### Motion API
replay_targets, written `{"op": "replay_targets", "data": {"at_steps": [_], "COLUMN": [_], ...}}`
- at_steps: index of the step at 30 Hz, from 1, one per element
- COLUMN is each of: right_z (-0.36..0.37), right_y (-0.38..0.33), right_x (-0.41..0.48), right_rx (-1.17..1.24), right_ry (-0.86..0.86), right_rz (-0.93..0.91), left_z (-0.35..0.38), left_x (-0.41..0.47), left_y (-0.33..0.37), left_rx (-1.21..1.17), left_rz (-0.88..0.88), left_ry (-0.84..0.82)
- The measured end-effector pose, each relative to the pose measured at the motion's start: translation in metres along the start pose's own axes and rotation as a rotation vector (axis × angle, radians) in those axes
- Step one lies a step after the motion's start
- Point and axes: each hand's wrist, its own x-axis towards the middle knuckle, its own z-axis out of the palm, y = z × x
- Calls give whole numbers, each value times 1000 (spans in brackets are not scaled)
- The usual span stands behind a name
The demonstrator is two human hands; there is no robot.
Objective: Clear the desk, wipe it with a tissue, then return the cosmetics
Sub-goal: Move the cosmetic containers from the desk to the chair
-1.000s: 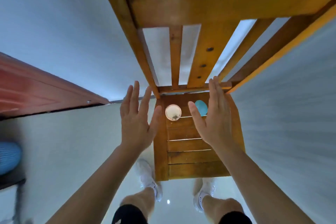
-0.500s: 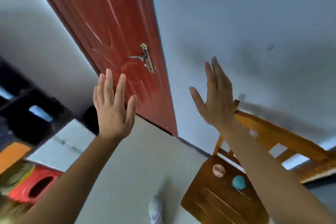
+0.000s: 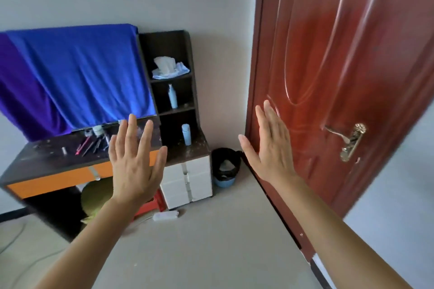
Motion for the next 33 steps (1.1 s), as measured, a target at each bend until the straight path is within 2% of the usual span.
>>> {"op": "replay_targets", "data": {"at_steps": [5,10,15,23,29,33], "right_z": [112,188,259,372,449,501], "right_y": [-56,-60,-21,81,126,135], "right_x": [45,63,93,179,232,244], "right_rx": [127,168,183,211,192,186], "right_ry": [-127,-217,-298,-454,-587,-657], "right_rz": [-35,-40,-33,51,46,71], "left_z": [20,68,148,292,355,388], "left_x": [23,48,72,149,199,212], "left_y": [-86,-131,-156,-175,-203,-230], "left_rx": [76,74,43,32,47,53], "left_rz": [-116,-173,-227,-315,-412,-407], "left_ry": [-96,-169,-246,-437,-526,-581]}}
